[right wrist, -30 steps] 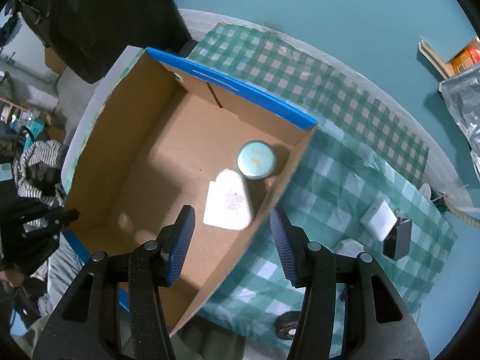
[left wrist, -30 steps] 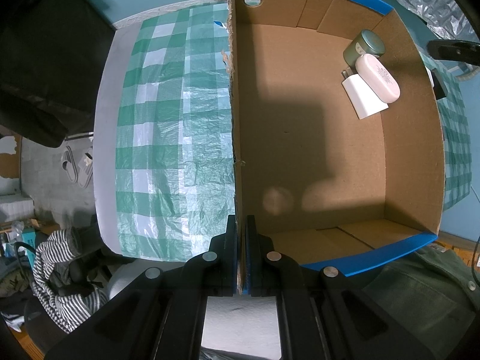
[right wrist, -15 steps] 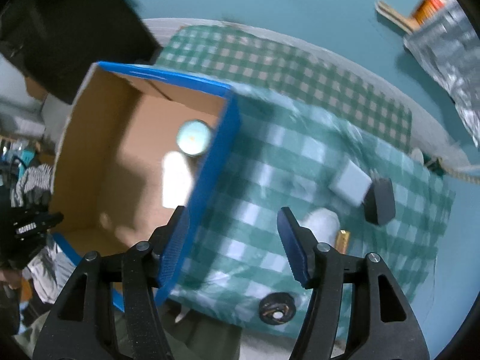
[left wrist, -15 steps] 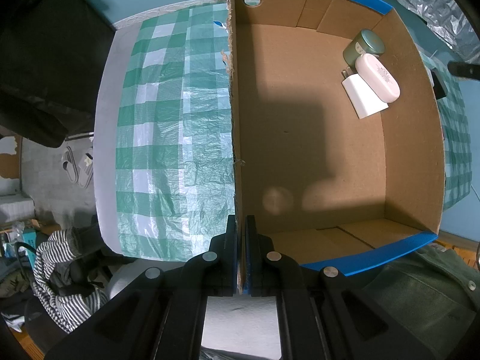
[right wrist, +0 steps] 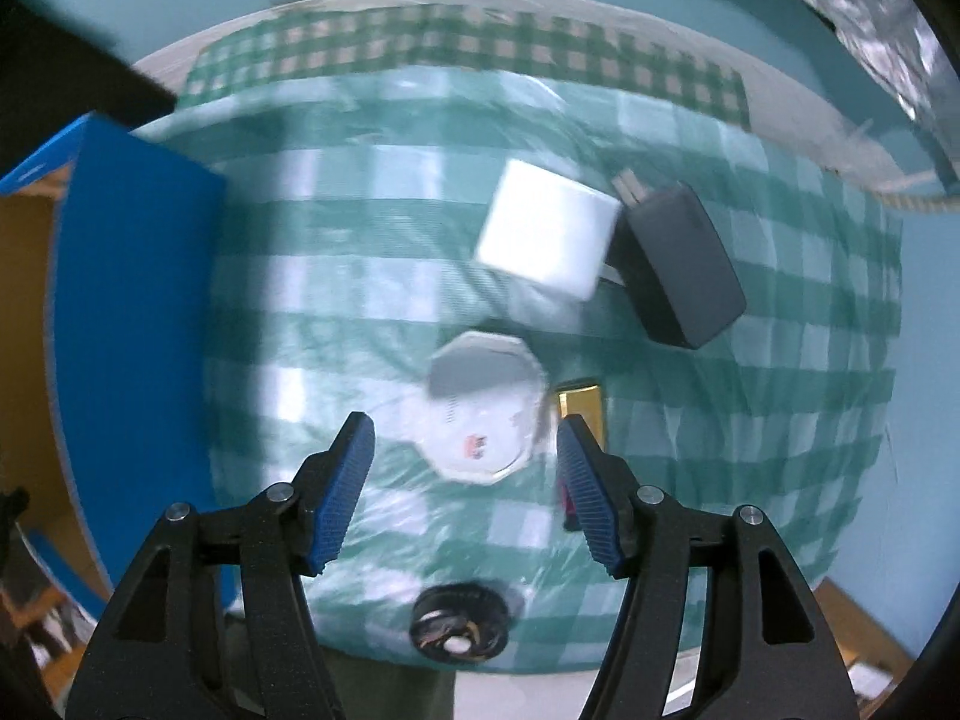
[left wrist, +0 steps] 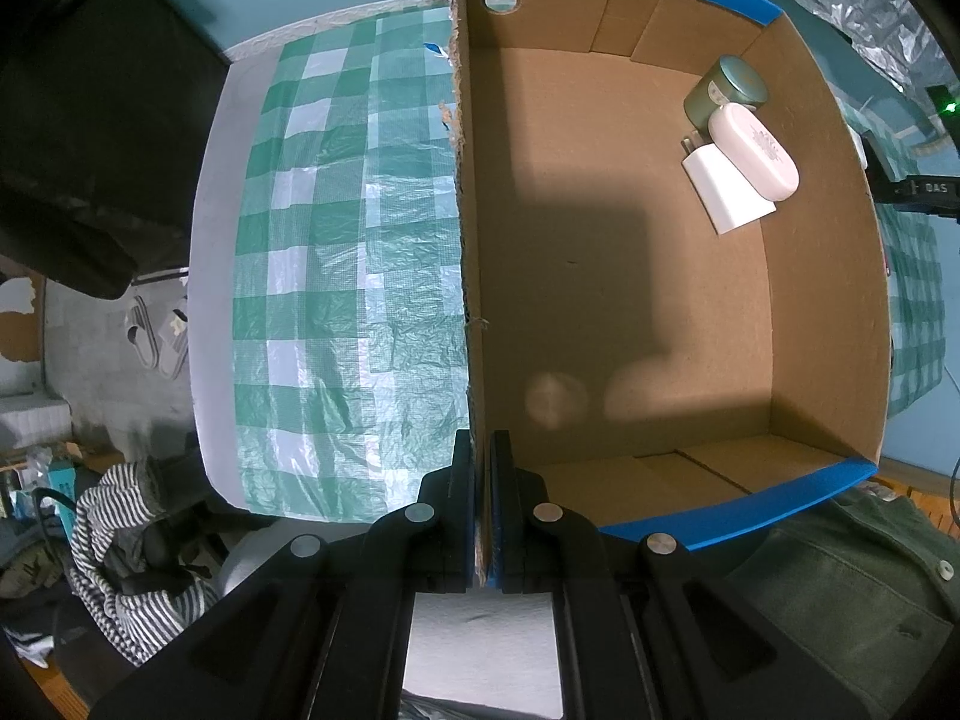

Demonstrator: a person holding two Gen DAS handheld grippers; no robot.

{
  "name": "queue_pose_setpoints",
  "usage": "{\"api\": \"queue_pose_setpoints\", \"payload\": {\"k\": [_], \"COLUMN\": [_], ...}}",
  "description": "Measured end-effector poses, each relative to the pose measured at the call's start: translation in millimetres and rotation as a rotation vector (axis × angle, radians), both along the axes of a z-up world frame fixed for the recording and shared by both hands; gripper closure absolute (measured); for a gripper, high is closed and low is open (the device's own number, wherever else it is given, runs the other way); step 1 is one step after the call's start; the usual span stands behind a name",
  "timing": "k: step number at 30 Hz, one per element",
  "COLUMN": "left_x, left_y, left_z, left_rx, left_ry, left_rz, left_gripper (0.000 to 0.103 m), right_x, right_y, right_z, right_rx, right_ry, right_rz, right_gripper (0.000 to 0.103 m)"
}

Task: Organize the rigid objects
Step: 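Move the right tool back to the table and grasp the white octagonal case, then lift the white octagonal case with the right tool and carry it over the box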

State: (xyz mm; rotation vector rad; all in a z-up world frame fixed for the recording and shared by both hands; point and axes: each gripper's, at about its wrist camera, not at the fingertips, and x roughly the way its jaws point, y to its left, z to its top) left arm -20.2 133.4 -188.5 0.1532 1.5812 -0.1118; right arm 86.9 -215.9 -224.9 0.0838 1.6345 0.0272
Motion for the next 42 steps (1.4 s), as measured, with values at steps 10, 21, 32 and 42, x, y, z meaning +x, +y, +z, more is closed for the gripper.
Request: {"api": "queue_pose_setpoints", "payload": {"k": [10,21,32,42], "left_x": [-0.8,-1.7,-2.8,-2.4], "left_y": [-0.2,1.4,1.0,1.6], "left_z": [1.1,1.1,-0.9,-1.5], "left_rx": [0.004,-0.003,-0.006,-0.005], "left_ry": [0.001,0.006,0.011,0.014], "left_rz": [-0.005,0.002,0.005,0.007], "left_gripper": [0.099,0.099,0.099,0.099], "right_x": [5.8,7.5,4.4,-1.3], "right_y": [-4.2,13.4,24.1,33.9], "right_z": [-28.5,-34.1,-42.3,-42.1], "right_rx": [0.022,-0.013,0.014,-0.024], "right_ry": [0.014,0.015,0.039,0.024], "right_rz": [-0.043,0.006,0.030,0.055], "right_gripper": [0.039,0.043,0.047,0.050]}}
